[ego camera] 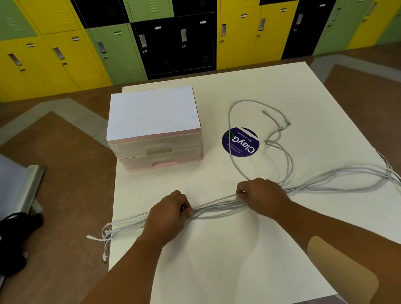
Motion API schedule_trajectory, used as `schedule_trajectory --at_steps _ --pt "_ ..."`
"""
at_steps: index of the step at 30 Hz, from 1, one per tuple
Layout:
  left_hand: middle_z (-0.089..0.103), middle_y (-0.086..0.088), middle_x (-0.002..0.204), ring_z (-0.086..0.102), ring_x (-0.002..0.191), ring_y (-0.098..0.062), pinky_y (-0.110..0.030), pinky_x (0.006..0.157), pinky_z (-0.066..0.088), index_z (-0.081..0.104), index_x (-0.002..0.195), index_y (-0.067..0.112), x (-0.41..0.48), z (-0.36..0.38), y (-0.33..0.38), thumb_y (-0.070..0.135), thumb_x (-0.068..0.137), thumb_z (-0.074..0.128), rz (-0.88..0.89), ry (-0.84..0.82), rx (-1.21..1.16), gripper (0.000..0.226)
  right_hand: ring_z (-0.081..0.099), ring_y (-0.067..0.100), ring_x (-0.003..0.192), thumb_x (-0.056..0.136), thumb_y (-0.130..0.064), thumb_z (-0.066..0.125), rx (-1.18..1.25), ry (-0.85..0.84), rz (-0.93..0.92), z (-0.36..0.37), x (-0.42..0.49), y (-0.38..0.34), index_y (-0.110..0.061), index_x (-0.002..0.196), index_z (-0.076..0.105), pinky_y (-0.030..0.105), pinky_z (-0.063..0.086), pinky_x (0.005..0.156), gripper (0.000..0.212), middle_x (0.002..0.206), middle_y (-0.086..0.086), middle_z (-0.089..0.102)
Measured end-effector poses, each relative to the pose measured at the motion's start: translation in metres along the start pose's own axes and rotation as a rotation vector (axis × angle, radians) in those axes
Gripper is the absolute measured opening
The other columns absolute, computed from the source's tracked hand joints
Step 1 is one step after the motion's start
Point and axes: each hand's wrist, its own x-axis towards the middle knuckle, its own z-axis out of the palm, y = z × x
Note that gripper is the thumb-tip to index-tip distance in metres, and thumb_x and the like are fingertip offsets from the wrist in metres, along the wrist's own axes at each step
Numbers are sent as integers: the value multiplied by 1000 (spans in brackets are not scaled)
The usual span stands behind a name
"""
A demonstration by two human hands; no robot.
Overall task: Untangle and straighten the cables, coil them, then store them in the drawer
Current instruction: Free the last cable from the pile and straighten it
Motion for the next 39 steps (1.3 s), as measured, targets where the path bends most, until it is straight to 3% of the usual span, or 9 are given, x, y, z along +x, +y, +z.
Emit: schedule_trajectory --at_steps 3,9,16,23,29,39 --pt "53 12 85 50 78 -7 -25 66 39 62 85 25 -1 1 -1 27 92 61 2 -8 1 8 64 25 84 98 -27 52 56 -20 22 2 -5 5 -21 100 65 33 52 73 14 93 3 69" --pt "53 14 81 49 77 -10 -28 69 39 64 83 24 -1 2 -4 24 90 64 35 -1 31 7 54 19 70 97 -46 55 9 -7 62 0 -11 17 -21 82 51 31 39 68 29 73 -5 56" --pt "51 14 79 48 77 -14 -30 71 40 64 81 21 -1 2 -10 20 89 66 13 -11 2 8 61 20 78 97 -18 54 158 25 45 4 -21 28 -20 91 54 34 51 70 7 86 2 66" --pt "48 13 77 48 79 -16 -29 71 39 64 83 22 -1 1 -16 24 91 64 24 -56 52 8 55 16 71 96 -41 58 119 -3 152 0 -27 41 -21 84 51 32 45 65 24 75 -4 57" --pt "52 12 84 53 80 -15 -31 75 39 62 83 27 19 -14 2 40 79 58 -29 -164 90 14 61 20 78 96 -21 54 184 -14 85 -1 -28 47 -18 93 56 31 50 70 5 85 0 65" --pt "63 6 108 56 96 -15 -29 82 42 68 116 27 77 30 115 39 94 59 370 -147 -13 26 61 18 80 91 -16 55 282 -7 1 -11 -22 63 -21 98 61 34 53 72 11 89 -1 67"
